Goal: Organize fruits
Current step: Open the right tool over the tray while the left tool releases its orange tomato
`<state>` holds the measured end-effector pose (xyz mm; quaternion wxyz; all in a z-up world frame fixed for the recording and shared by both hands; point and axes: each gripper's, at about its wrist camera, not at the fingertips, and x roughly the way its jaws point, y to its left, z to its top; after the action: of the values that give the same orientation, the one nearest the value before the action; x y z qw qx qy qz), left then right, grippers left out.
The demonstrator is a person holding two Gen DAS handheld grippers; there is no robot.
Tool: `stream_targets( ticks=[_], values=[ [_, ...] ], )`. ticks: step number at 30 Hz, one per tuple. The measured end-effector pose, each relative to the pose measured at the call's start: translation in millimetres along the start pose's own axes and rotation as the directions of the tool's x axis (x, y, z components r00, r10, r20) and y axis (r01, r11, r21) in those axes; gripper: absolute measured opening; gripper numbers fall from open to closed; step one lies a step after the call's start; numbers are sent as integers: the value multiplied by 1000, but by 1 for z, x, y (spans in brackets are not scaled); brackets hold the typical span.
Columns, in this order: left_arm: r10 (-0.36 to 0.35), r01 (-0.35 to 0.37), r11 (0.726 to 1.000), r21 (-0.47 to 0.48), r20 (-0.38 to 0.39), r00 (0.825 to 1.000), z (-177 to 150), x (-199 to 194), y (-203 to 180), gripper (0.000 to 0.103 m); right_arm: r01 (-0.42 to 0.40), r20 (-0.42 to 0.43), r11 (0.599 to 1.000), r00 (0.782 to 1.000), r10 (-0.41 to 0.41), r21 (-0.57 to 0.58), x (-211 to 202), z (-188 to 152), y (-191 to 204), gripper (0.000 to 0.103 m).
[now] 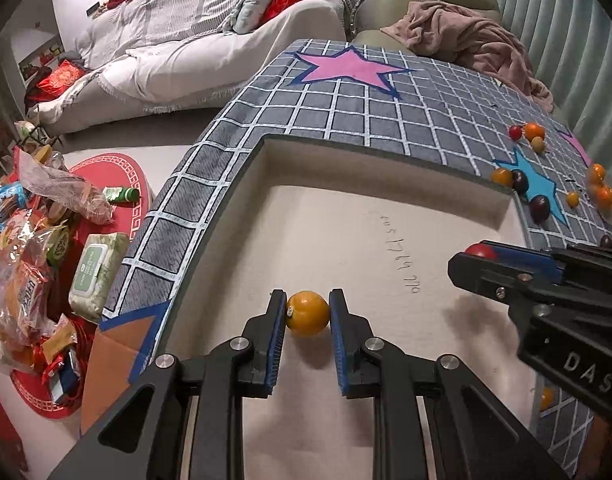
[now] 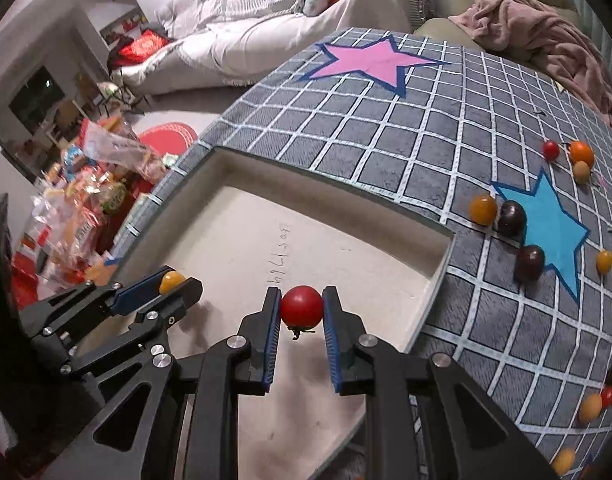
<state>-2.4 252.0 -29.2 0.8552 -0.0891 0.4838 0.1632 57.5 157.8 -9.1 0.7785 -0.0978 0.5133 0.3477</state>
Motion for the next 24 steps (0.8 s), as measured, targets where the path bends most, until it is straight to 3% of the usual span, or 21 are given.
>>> stream_targets(
  ticks=[4, 6, 7, 8, 9, 10, 12, 14, 16, 19, 24],
  values=[
    [-3, 3, 1000, 8, -13, 1000, -2, 5, -2, 23, 11, -21, 1000, 1000, -11, -16, 8, 0, 3, 24],
    [-2, 2, 1000, 14, -8, 1000, -3, 4, -4, 23, 14, -27, 1000, 1000, -15, -22, 9, 0, 4, 36],
    [2, -2, 1000, 21, -7, 1000, -3, 4, -5, 24, 18, -23, 1000, 1000, -19, -22, 9, 0, 4, 49],
    [6, -6, 1000, 25, -4, 1000, -3, 4, -5, 46, 17, -20, 1000, 1000, -17, -20, 8, 0, 3, 61],
    [9, -9, 1000, 27, -1, 1000, -3, 4, -6, 84, 13, -19, 1000, 1000, -13, -18, 8, 0, 3, 65],
    [17, -18, 1000, 22, 16, 1000, -4, 1, -5, 95, 12, -17, 1000, 1000, -13, -19, 6, 0, 3, 67],
    [30, -32, 999, 20, 63, 998, -5, -7, -5, 97, 13, -2, 1000, 1000, -13, -18, 1, 1, 3, 69],
    [29, -31, 999, 27, 77, 997, -5, -13, -6, 97, 19, 17, 1000, 1000, -19, -12, -7, 2, 2, 83],
    [24, -26, 999, 23, 79, 997, -4, -17, -5, 97, 13, 38, 1000, 999, -13, -4, -17, 3, 1, 87],
    [12, -13, 1000, 8, 87, 996, -3, -26, -3, 97, 11, 69, 1000, 998, -11, 4, -34, 3, -2, 103],
    [-12, 10, 1000, 18, 114, 993, -6, -47, -7, 97, 20, 126, 999, 992, -25, 38, -64, -3, -16, 103]
  ],
)
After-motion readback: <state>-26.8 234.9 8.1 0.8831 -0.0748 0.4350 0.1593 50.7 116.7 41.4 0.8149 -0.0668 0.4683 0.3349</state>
